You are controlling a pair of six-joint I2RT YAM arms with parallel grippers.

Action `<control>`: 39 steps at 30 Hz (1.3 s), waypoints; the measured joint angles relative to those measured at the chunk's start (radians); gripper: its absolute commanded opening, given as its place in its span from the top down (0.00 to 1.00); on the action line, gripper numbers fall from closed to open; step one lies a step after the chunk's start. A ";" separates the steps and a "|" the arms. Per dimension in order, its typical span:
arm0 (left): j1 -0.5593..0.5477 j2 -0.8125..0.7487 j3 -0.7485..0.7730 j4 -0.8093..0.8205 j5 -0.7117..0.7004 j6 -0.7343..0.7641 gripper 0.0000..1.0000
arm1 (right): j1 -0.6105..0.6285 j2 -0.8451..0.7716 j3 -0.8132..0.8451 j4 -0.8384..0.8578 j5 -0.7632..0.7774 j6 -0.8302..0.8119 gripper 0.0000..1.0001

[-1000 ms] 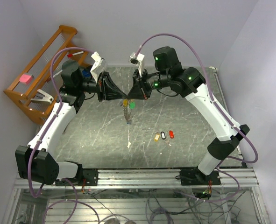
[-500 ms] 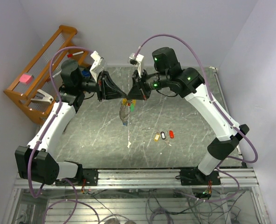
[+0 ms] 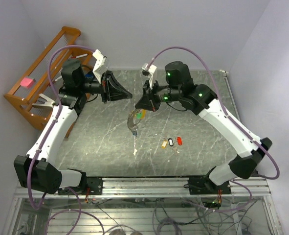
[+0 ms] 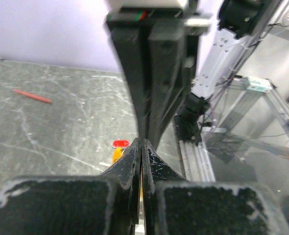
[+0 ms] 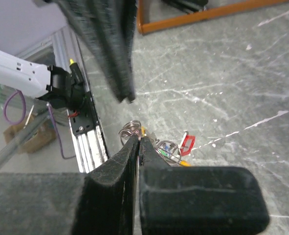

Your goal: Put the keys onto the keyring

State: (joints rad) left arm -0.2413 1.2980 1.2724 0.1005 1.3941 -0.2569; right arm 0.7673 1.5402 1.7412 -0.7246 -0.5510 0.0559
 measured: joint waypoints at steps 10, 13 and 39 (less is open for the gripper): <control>0.008 0.000 0.075 -0.315 -0.155 0.278 0.78 | 0.000 -0.215 -0.188 0.294 0.087 0.030 1.00; 0.006 0.002 0.075 -0.298 -0.179 0.266 0.78 | 0.000 -0.256 -0.270 0.399 0.113 0.049 1.00; 0.032 -0.019 -0.081 -0.193 -0.122 0.338 0.59 | -0.058 -0.346 -0.484 0.864 0.007 0.211 1.00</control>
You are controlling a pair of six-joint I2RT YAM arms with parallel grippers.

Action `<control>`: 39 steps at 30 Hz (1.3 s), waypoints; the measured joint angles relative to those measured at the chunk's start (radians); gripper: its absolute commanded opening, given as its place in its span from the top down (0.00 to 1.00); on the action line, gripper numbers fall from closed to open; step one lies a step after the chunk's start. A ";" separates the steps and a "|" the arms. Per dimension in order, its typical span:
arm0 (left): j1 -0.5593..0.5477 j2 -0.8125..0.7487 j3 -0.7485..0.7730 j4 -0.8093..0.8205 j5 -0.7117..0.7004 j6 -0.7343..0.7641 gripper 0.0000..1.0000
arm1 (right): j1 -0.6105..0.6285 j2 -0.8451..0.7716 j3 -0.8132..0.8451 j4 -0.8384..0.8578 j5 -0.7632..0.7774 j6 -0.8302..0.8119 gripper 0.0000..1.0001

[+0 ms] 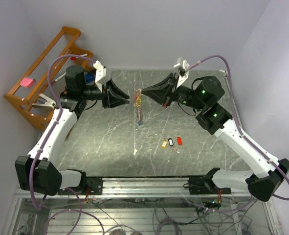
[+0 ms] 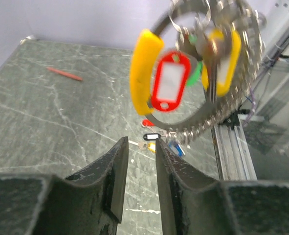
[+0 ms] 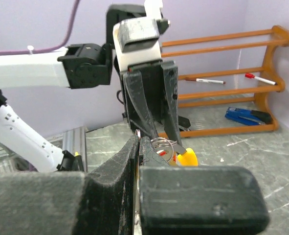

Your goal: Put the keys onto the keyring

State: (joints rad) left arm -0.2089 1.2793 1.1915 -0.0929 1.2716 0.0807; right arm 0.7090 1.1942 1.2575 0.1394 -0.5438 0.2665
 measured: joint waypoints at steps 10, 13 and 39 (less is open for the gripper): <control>0.004 0.003 -0.141 0.088 0.182 0.068 0.51 | -0.128 0.055 0.042 0.054 -0.332 0.181 1.00; 0.002 0.004 -0.134 0.081 0.198 0.109 0.50 | -0.134 0.094 0.040 0.121 -0.437 0.272 1.00; -0.127 0.017 -0.188 0.351 0.211 -0.042 0.45 | -0.134 0.181 0.024 0.246 -0.622 0.362 1.00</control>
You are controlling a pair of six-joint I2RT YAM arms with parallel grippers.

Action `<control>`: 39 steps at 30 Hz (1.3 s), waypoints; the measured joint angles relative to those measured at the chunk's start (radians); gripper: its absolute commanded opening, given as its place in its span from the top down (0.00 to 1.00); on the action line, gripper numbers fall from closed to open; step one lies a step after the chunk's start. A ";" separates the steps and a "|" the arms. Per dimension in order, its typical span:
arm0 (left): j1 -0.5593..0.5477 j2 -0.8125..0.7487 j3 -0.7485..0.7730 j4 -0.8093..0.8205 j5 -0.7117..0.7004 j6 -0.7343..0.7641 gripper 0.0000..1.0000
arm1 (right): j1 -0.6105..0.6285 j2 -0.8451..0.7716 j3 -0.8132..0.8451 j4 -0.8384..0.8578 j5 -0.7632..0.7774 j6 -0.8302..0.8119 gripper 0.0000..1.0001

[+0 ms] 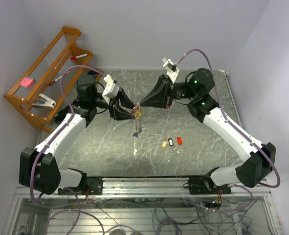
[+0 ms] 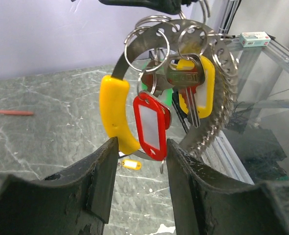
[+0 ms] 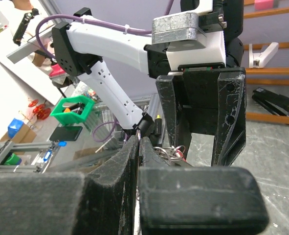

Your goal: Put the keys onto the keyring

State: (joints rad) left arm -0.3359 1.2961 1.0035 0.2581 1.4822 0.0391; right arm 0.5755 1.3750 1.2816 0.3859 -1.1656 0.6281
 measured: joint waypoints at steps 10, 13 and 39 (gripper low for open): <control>-0.019 0.050 -0.014 0.174 -0.023 -0.104 0.53 | 0.008 0.015 0.000 -0.037 0.037 -0.047 1.00; -0.026 0.051 -0.014 0.187 -0.019 -0.109 0.54 | 0.008 0.022 0.000 -0.045 0.044 -0.056 1.00; 0.046 0.035 -0.063 0.238 -0.056 -0.127 0.41 | 0.016 0.058 0.012 0.032 -0.063 0.079 1.00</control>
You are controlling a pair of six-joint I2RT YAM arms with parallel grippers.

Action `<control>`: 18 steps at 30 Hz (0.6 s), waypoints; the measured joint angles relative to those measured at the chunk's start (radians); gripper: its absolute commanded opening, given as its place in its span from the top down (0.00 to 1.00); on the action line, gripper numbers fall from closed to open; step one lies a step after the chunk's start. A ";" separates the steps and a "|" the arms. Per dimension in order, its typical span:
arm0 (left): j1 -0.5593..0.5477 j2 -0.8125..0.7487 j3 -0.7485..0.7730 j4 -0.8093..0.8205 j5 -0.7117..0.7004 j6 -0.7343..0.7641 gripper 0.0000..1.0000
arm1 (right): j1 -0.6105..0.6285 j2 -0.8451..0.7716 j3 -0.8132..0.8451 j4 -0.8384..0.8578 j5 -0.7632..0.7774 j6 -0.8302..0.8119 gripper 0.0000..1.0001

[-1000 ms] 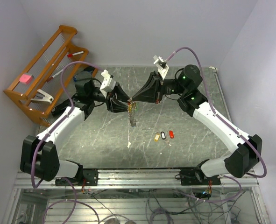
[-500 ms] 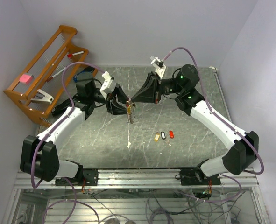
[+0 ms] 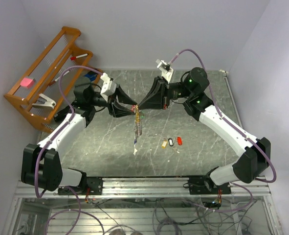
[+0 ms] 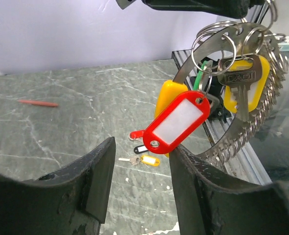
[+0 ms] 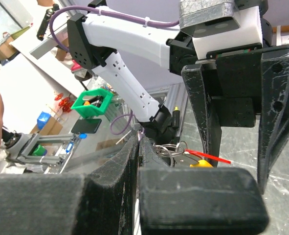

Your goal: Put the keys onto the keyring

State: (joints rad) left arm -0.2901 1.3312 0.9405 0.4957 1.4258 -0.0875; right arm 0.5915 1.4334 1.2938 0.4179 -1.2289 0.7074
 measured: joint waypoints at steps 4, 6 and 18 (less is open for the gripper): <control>-0.008 0.000 0.000 0.056 -0.018 -0.032 0.39 | 0.007 0.000 0.000 0.018 -0.007 0.022 1.00; -0.012 0.000 0.000 0.072 -0.015 -0.048 0.39 | 0.014 0.000 0.000 0.031 -0.010 0.032 1.00; -0.095 0.000 0.043 -0.106 0.098 0.018 0.45 | 0.027 0.019 0.000 0.093 -0.017 0.071 1.00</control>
State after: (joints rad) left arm -0.3847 1.3315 0.9833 0.3893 1.5242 -0.0700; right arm 0.6186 1.4521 1.2938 0.5114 -1.2461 0.7788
